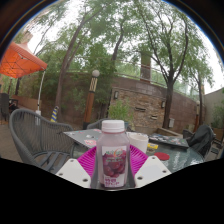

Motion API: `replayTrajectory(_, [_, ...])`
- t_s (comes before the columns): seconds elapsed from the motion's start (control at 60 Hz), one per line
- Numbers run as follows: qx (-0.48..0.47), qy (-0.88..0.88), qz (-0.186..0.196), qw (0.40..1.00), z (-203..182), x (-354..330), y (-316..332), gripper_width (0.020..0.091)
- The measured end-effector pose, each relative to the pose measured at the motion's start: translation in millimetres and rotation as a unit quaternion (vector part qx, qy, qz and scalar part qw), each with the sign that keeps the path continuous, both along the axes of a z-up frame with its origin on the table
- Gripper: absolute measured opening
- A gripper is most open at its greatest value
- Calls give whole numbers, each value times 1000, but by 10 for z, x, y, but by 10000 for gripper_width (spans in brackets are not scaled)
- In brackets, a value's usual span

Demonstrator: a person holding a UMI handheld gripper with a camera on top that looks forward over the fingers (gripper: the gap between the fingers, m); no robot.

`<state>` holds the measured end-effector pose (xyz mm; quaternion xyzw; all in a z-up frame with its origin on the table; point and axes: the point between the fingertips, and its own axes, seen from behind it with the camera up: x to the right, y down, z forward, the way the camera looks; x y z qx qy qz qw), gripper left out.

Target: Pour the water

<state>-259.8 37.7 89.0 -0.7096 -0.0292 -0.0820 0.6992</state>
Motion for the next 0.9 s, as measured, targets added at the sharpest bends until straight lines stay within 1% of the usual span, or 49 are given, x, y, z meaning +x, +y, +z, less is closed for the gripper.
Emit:
replayTrajectory(0.017, [-1, -4, 7, 1000, 30, 0, -46, 441])
replayTrajectory(0.05, [-4, -8, 19, 1000, 25, -50, -21, 410])
replayTrajectory(0.1, [-12, 3, 40, 999, -6, -177, 67, 409])
replayTrajectory(0.117, [-19, 14, 53, 998, 39, -126, 58, 409])
replayTrajectory(0.183, [-36, 68, 92, 993, 51, -307, 226, 409])
replayTrajectory(0.25, [-35, 178, 109, 977, 312, -332, 482, 408])
replayTrajectory(0.283, [-36, 243, 109, 963, 412, -360, 646, 410])
replayTrajectory(0.3, [-35, 280, 118, 952, 482, -319, 700, 409])
replayTrajectory(0.367, [-28, 435, 140, 889, 808, -186, 919, 409])
replayTrajectory(0.383, [-28, 476, 133, 869, 871, -201, 971, 409])
replayTrajectory(0.417, [-34, 553, 137, 822, 863, -83, 1141, 407])
replayTrajectory(0.45, [-43, 627, 142, 765, 885, -2, 1225, 406])
replayTrajectory(0.483, [-44, 690, 132, 710, 878, -83, 1380, 406])
replayTrajectory(0.517, [-53, 753, 137, 641, 870, -15, 1426, 405])
replayTrajectory(0.533, [-67, 787, 150, 595, 903, 103, 1349, 405])
replayTrajectory(0.55, [-63, 801, 137, 579, 840, 49, 1460, 406])
replayTrajectory(0.567, [-73, 828, 136, 538, 882, 68, 1408, 407])
replayTrajectory(0.583, [-70, 835, 139, 529, 805, 155, 1467, 407])
replayTrajectory(0.633, [-58, 862, 127, 488, 773, 322, 1410, 409])
replayTrajectory(0.65, [-58, 875, 117, 466, 849, 386, 1447, 408])
replayTrajectory(0.667, [-52, 874, 122, 468, 729, 401, 1526, 406])
replayTrajectory(0.717, [-46, 894, 121, 430, 778, 489, 1488, 407])
replayTrajectory(0.733, [-39, 903, 101, 416, 829, 373, 1589, 407])
replayTrajectory(0.783, [-31, 918, 103, 381, 890, 443, 1531, 407])
replayTrajectory(0.833, [-25, 926, 101, 362, 911, 479, 1535, 407])
replayTrajectory(0.85, [-30, 927, 119, 354, 875, 572, 1380, 409])
replayTrajectory(0.883, [-31, 930, 118, 346, 887, 579, 1340, 408])
replayTrajectory(0.9, [-27, 933, 97, 346, 929, 488, 1536, 408])
